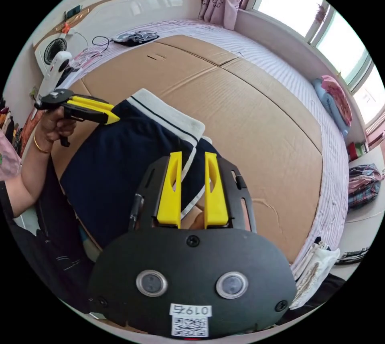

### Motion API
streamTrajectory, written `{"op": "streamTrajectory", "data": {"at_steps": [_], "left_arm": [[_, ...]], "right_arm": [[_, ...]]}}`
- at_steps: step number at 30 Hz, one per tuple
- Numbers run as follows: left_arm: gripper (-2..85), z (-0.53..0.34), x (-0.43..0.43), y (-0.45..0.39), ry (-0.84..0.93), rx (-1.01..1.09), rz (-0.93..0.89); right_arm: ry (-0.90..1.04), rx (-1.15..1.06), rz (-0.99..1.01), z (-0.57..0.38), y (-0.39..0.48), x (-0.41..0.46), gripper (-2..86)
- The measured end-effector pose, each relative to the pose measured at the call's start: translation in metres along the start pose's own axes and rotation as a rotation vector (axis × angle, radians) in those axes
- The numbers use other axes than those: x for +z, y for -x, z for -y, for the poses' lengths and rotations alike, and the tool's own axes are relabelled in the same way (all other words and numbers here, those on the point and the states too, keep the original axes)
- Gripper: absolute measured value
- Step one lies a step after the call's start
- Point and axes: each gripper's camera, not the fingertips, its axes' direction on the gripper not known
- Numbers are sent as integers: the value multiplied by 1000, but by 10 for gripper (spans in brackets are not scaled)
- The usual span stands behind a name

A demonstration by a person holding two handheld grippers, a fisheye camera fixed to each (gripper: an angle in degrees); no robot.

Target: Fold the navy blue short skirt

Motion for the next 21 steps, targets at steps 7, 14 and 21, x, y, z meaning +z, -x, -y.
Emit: {"op": "streamTrajectory", "data": {"at_steps": [7,14,21], "left_arm": [[18,-3,-3,-2,-4,-33,-45],[15,-4,-3,-27,6,-1,31],[12,-6,-10,-31,0,-17,-49]], "right_arm": [[9,52,56,-1,-2,47,78],[60,-24,-75,-5,28,92,49],[41,20,-30,-17,11,114,25]]}}
